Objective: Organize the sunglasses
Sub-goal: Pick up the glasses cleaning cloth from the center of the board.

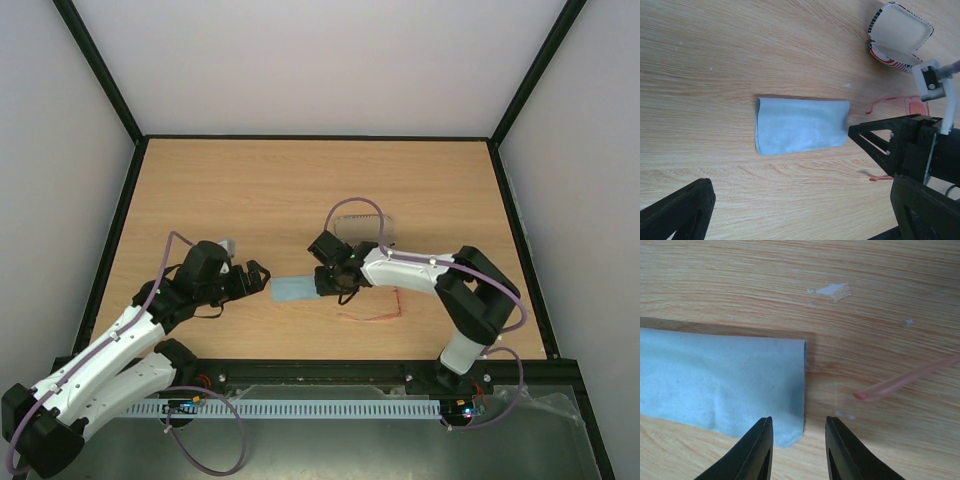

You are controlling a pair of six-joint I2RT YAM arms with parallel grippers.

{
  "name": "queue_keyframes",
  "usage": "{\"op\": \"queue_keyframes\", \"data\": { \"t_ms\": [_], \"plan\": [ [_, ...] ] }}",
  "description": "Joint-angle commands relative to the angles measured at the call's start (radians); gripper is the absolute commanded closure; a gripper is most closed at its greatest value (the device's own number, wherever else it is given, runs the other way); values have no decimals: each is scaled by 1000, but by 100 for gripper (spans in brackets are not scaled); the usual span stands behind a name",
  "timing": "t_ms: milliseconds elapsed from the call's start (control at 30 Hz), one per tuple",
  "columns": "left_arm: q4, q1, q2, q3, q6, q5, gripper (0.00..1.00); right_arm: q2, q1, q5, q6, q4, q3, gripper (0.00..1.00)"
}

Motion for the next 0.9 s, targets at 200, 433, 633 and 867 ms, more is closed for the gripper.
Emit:
{"op": "queue_keyframes", "data": {
  "t_ms": [200, 433, 633, 867],
  "plan": [
    [-36, -5, -26, -14, -1, -4, 1, 85, 5, 28, 21, -16, 30, 72],
    [-31, -5, -17, -13, 2, -2, 1, 104, 4, 39, 21, 1, 34, 73],
    [-24, -5, -2, -9, 6, -2, 1, 131, 4, 35, 21, 5, 47, 78],
    [-16, -5, 4, -13, 5, 2, 1, 131, 4, 17, 30, 25, 28, 84]
  ]
}}
